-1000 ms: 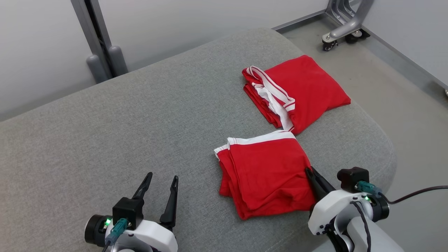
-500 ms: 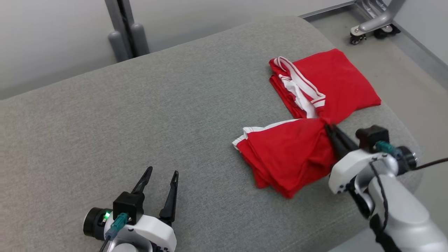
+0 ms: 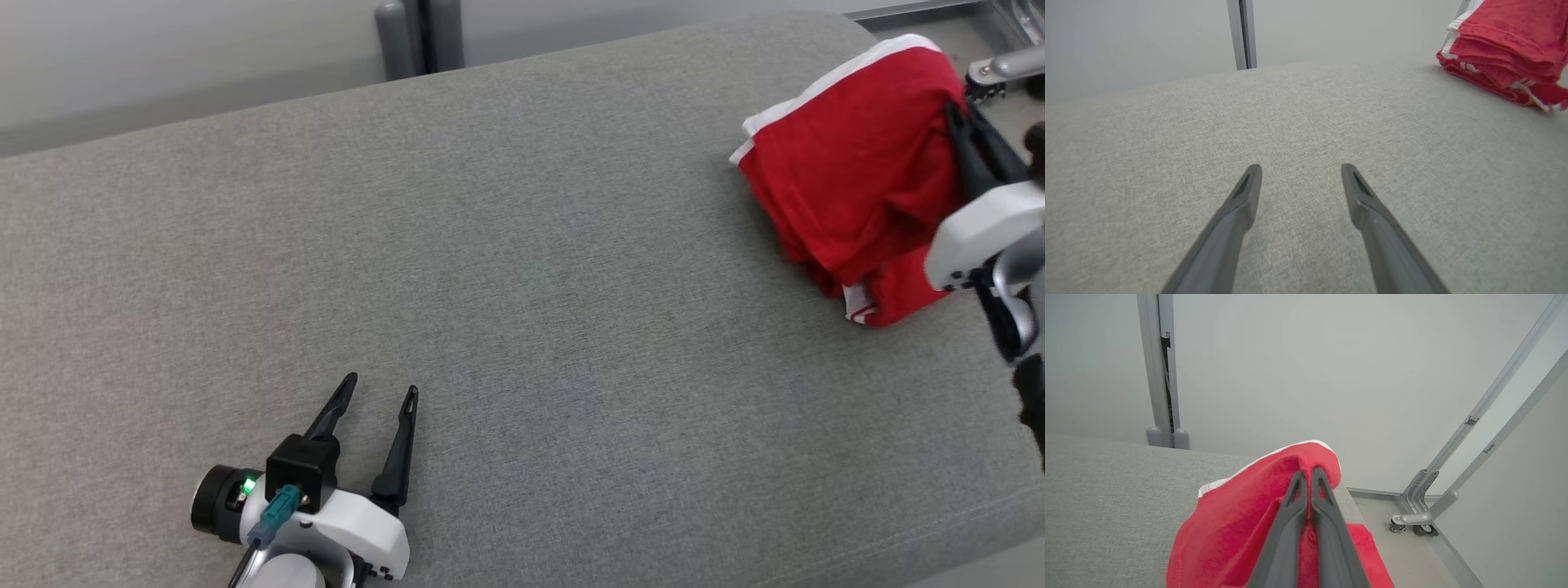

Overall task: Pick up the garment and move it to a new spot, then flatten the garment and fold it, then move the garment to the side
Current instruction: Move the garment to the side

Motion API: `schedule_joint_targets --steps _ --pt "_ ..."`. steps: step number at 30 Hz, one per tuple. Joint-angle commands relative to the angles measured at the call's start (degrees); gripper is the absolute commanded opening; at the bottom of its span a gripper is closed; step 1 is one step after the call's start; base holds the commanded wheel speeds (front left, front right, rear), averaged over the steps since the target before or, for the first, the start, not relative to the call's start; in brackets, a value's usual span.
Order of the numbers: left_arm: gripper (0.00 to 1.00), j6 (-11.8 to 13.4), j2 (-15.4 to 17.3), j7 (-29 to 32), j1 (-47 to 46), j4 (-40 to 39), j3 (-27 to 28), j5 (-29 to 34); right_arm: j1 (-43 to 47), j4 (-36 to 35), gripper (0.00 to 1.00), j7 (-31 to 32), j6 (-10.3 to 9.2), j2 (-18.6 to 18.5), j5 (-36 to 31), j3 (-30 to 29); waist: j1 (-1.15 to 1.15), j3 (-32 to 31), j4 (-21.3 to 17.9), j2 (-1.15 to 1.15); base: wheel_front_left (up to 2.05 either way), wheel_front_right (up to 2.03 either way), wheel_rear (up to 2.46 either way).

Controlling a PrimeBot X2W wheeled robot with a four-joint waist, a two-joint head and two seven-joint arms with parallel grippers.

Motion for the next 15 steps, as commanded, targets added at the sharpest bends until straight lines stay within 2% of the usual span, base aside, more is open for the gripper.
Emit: schedule_joint_targets --steps 1,6,7,8,9,15 --pt "1.0 -0.33 0.25 0.02 -1.43 -0.27 0.19 0.39 -0.31 1.06 0.0 0.05 -0.02 -1.21 -0.66 -0.77 0.0 0.77 1.23 0.0 0.0 0.0 0.0" --pt "1.0 -0.76 0.25 0.02 -2.29 -0.76 0.11 1.23 -1.9 8.24 0.0 0.04 -0.02 -5.17 -5.18 -5.93 0.0 2.07 3.63 0.0 0.0 0.0 0.0" --pt "1.0 -0.8 0.25 0.02 -2.64 -0.83 0.15 1.38 -2.15 9.73 0.05 0.05 -0.02 -5.78 -5.72 -7.64 0.0 2.41 4.0 0.0 0.0 0.0 0.0" --pt "1.0 -0.91 0.25 0.02 -2.91 -0.84 0.21 1.52 -2.26 10.99 0.47 0.04 -0.02 -6.65 -7.11 -9.25 0.0 2.72 4.33 0.0 0.0 0.0 0.0" --pt "1.0 -0.88 0.25 0.02 -2.94 -0.76 0.41 2.02 -2.63 13.86 1.0 0.07 -0.02 -7.44 -9.68 -12.61 0.0 3.22 4.82 0.0 0.0 0.0 0.0" --pt "1.0 -0.63 0.24 0.02 -2.78 -0.63 1.18 2.25 -1.46 12.43 1.0 0.06 -0.02 -6.35 -16.42 -23.39 0.0 3.44 5.5 0.0 0.0 0.0 0.0"
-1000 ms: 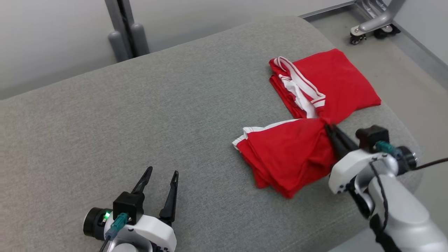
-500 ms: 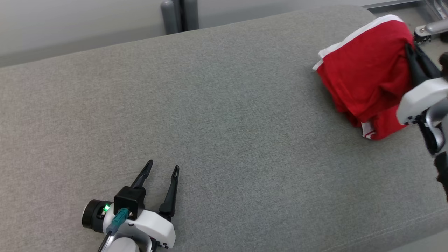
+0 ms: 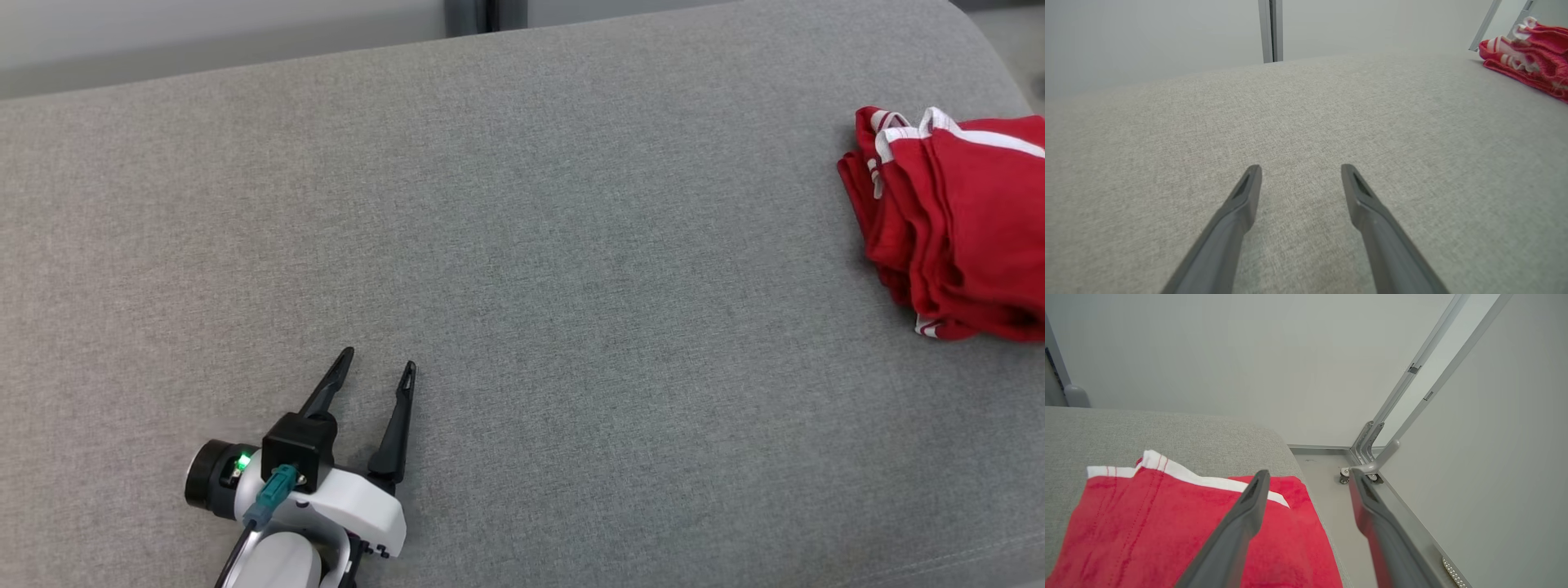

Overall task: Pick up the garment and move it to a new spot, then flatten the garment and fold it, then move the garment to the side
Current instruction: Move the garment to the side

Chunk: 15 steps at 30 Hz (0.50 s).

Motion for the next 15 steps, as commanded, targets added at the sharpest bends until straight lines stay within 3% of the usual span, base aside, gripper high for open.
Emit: schedule_joint_targets --steps 1,6,9,15 --pt "1.0 0.31 0.24 0.02 -0.39 -0.07 0.37 0.4 0.95 -1.24 1.0 0.05 -0.02 0.52 -0.78 -1.26 0.0 -0.21 0.01 0.0 0.0 0.0 0.0" --pt "1.0 1.54 0.25 0.02 0.53 -0.57 1.91 -0.08 4.4 -11.52 1.0 0.05 -0.02 7.27 -2.91 -4.62 0.0 -2.0 0.14 0.0 0.0 0.0 0.0" --pt "1.0 2.24 0.25 0.02 1.23 -0.79 2.77 -0.49 8.16 -17.32 1.0 0.05 -0.02 11.34 -2.07 -3.77 0.0 -3.65 0.54 0.0 0.0 0.0 0.0" --pt "1.0 3.55 0.25 0.02 2.91 -1.21 4.23 -1.45 18.66 -25.42 1.0 0.06 -0.02 16.8 2.04 3.08 0.0 -7.15 2.46 0.0 0.0 0.0 0.0"
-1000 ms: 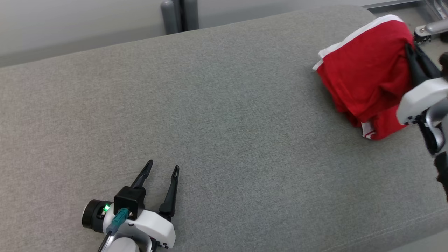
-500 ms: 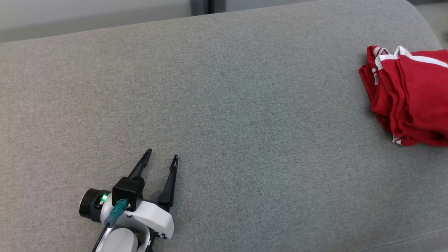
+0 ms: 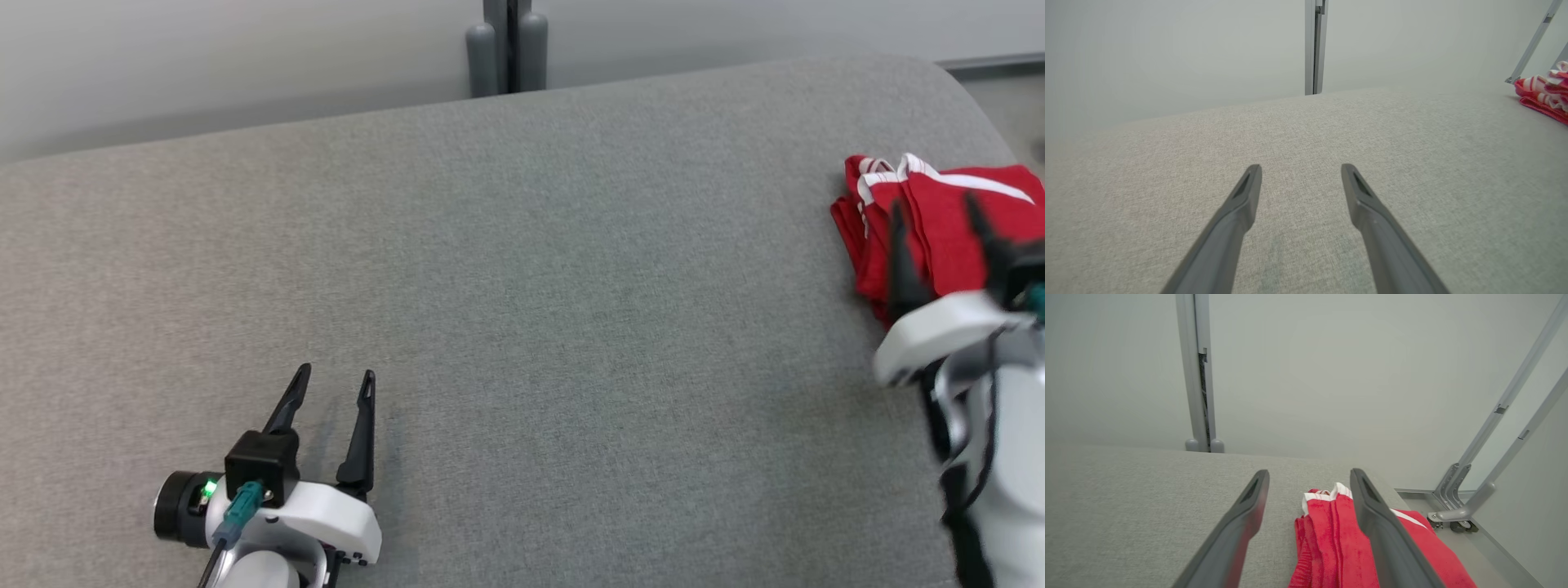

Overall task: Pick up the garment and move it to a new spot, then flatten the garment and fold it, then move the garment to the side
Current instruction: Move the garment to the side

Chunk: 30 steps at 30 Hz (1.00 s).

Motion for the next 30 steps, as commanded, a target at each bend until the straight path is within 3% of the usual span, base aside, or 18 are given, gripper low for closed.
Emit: schedule_joint_targets --steps 1,12,30 --pt "1.0 0.74 0.28 0.02 1.04 -0.38 1.02 -0.78 4.38 -1.92 1.0 0.06 -0.02 1.05 1.92 2.18 0.0 -2.07 1.57 0.0 0.0 0.0 0.0" --pt "1.0 1.04 0.25 0.02 4.68 -0.8 3.13 -1.9 16.18 -4.71 1.0 0.06 -0.02 3.85 8.25 6.84 0.0 -6.53 5.37 0.0 0.0 0.0 0.0" --pt "1.0 2.41 0.26 0.02 7.86 0.18 6.54 -2.67 23.13 -8.77 1.0 0.06 -0.02 4.02 14.08 12.35 0.0 -10.87 7.15 0.0 0.0 0.0 0.0"
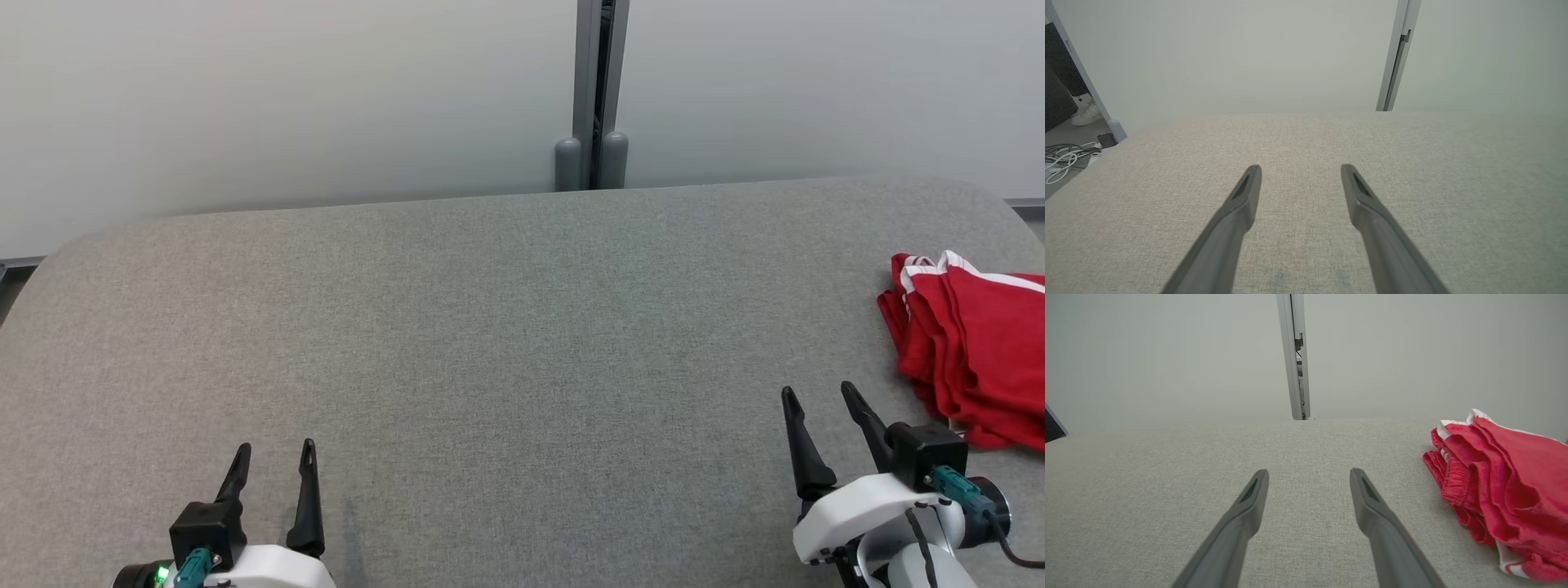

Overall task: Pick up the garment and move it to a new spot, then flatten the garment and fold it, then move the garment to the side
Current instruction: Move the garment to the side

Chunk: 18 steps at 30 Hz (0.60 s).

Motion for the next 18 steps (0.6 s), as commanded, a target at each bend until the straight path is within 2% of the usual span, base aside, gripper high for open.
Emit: schedule_joint_targets --steps 1,18 --pt "1.0 0.14 0.27 0.02 -0.13 0.37 0.61 -0.64 0.35 -0.6 1.0 0.06 -0.02 -0.31 -0.05 0.25 0.0 -0.21 -0.18 0.0 0.0 0.0 0.0" --pt "1.0 -0.52 0.26 0.02 -1.61 1.33 1.01 0.21 0.71 -3.01 1.0 0.05 -0.02 -0.31 -1.74 0.02 0.0 -0.77 -0.48 0.0 0.0 0.0 0.0"
